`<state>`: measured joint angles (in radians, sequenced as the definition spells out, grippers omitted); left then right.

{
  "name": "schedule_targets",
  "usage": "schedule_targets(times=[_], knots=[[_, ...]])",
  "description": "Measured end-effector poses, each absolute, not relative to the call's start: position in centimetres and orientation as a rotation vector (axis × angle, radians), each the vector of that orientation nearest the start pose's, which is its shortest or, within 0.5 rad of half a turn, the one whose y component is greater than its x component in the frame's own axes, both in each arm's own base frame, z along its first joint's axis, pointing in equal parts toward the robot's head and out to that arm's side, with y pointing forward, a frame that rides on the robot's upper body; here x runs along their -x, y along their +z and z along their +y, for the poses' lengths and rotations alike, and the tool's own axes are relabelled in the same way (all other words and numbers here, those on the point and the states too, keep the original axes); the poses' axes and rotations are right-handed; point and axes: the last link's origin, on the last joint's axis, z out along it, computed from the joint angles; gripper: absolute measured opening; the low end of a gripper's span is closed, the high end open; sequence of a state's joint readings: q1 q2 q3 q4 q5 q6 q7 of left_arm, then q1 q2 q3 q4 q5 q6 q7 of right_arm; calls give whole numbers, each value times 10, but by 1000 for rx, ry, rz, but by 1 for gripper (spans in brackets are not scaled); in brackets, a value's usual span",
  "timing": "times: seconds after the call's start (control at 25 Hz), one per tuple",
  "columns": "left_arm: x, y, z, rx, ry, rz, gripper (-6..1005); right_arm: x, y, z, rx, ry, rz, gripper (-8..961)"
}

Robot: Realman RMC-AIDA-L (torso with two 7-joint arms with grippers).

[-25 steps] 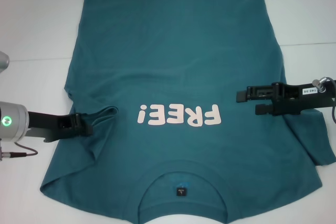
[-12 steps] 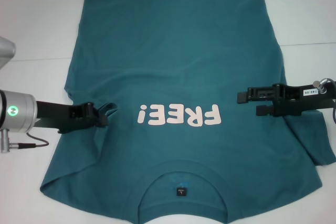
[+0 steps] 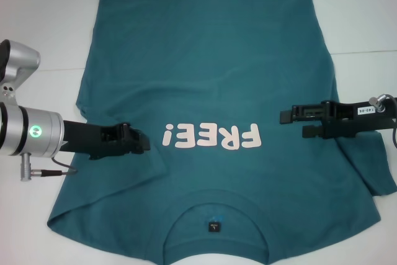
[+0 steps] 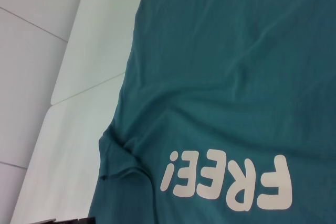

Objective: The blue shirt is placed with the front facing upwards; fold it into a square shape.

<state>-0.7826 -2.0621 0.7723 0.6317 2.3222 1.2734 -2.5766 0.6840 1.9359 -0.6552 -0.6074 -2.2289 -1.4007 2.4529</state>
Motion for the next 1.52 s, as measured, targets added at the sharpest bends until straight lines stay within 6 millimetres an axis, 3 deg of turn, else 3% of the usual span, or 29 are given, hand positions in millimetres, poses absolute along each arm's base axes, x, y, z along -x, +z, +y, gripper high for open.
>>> schedule_targets(times=[0.2,0.4,0.52,0.6,0.84,1.52], knots=[[231,-13,402,2203,-365,-1867,155,-275,46,389,2165,513,1859,909],[245,11,407,2091,-494,-1896,283,-275,46,388,2171,509,1861,909],[253,23,409,2019,-556,-1922,422,-275,46,388,2172,507,1863,908],[259,26,409,1966,-575,-1942,515,-275,46,387,2172,504,1869,908],[279,25,411,1823,-594,-1951,632,-276,44,385,2178,498,1890,908],[286,0,419,1750,-535,-1941,620,-280,41,383,2157,500,1917,906]])
